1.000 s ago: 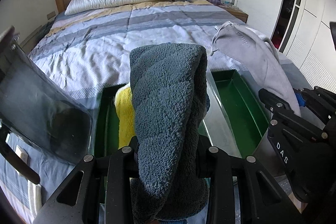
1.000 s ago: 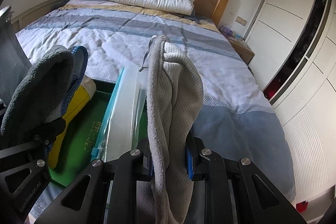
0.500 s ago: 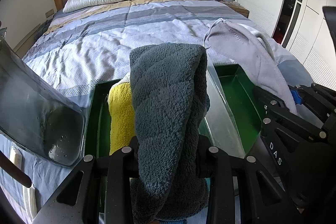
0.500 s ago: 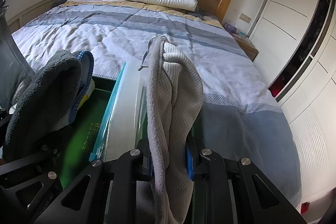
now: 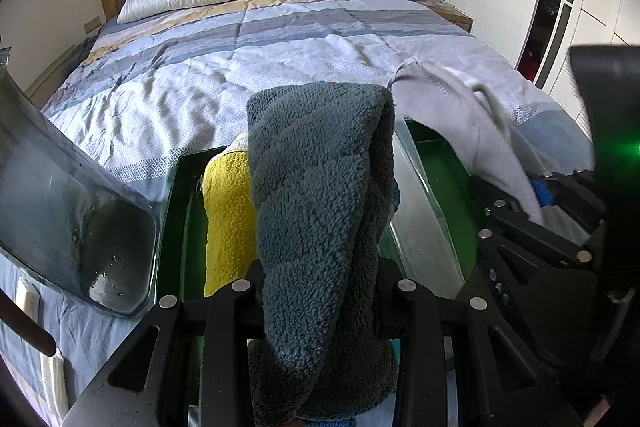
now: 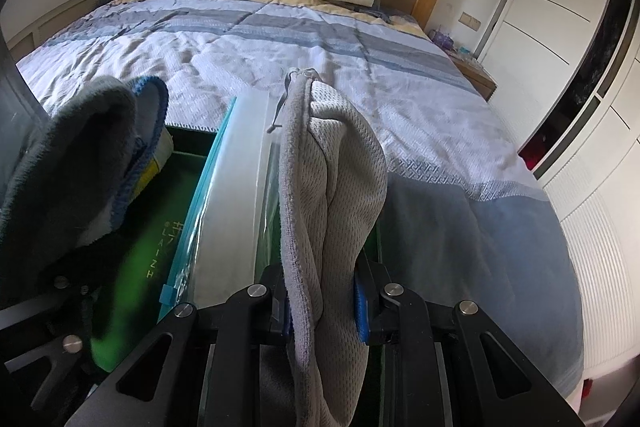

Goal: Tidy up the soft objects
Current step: 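Lower the fleece towel and grey cloth bag into the green tray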

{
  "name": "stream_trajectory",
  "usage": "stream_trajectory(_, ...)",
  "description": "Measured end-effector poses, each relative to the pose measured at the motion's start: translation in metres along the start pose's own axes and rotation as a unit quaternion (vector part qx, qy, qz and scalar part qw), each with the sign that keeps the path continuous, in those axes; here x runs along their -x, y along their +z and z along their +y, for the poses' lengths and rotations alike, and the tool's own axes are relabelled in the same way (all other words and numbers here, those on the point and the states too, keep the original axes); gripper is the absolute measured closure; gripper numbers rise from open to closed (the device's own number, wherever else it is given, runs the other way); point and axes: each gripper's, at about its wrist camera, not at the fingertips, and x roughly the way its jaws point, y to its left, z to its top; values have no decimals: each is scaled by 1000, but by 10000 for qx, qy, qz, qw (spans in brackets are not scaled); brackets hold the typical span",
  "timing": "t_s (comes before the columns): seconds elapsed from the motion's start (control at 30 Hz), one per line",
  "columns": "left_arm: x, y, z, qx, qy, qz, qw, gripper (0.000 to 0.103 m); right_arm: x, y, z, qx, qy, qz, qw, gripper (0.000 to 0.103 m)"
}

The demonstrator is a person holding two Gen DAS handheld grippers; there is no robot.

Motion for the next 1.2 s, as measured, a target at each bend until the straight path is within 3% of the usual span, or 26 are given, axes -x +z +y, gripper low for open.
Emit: stream_trajectory(1.2,-25,8,4,-1,244,223,9995,74,-38,8,10,38,120,316,9994,79)
